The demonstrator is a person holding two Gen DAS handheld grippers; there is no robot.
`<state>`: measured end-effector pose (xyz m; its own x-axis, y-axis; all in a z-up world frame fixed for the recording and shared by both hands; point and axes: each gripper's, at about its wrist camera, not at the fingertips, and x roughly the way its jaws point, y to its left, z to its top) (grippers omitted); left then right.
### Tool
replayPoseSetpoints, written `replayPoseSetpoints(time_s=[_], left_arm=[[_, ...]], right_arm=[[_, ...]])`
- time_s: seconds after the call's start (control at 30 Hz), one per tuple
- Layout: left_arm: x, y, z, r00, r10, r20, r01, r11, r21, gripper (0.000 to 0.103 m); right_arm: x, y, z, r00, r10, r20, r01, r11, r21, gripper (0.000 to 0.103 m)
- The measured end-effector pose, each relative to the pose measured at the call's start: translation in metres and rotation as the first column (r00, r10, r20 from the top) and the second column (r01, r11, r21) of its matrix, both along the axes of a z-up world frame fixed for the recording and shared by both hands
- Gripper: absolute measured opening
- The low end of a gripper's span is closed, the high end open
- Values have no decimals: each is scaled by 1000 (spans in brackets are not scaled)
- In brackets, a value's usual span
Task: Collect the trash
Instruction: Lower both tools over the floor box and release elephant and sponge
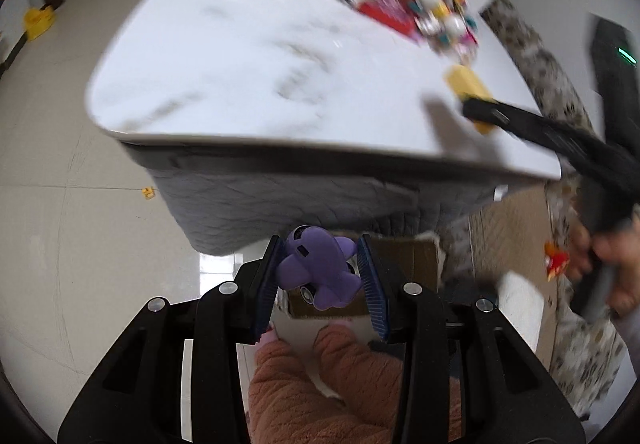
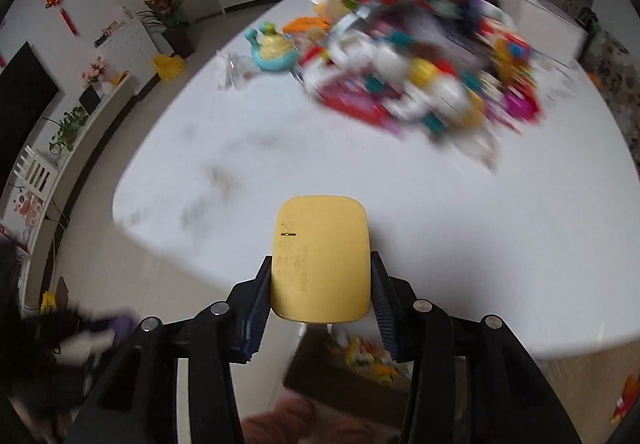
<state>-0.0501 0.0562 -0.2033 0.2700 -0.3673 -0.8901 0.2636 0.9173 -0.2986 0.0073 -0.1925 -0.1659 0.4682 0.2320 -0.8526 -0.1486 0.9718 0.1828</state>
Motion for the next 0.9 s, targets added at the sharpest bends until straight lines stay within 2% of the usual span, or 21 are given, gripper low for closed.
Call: replayPoseSetpoints(time_s=[0.13,0.23,0.33,0.53,0.57,0.6,0.63,0.67,0.7,0.8,0.9], left_arm=[[-4,-37,-33,995,-70,-71,73,997,40,38],[-6,-59,-66,985,-92,-145,102,993,65,38],[-6,-76,-107,968,-82,-238,103,991,80,38],[0,-122,-207,931,-61,-361,120,982,144,38],[2,-129,-224,924,-54,-377,120,980,156,42],[6,-134,-240,917,-46,-395,123,978,171,49],[10,-140,-262,906,-28,-423,129,969,213,68],[12,-145,-276,898,-12,-440,131,962,241,74],[16,-148,-291,886,3,-463,133,957,260,74],[22,-154,-319,855,52,-516,115,951,287,74],[20,-154,-322,847,77,-526,100,949,301,82]], right_arm=[[-58,-33,-22,996,-57,-67,56,998,-9,45],[-91,-55,-56,983,-113,-147,113,994,-12,45],[-100,-70,-99,958,-177,-228,179,984,-11,45],[-103,-102,-212,894,-252,-370,269,963,-6,46],[-99,-107,-234,883,-263,-390,279,960,-16,48],[-93,-110,-251,872,-274,-406,283,958,-40,73],[-89,-113,-273,852,-298,-430,284,954,-100,98],[-86,-116,-285,842,-314,-439,281,950,-140,97],[-84,-118,-296,836,-315,-450,273,949,-158,91],[-82,-122,-318,814,-302,-497,261,953,-151,91],[-82,-126,-325,806,-291,-515,253,957,-144,95]])
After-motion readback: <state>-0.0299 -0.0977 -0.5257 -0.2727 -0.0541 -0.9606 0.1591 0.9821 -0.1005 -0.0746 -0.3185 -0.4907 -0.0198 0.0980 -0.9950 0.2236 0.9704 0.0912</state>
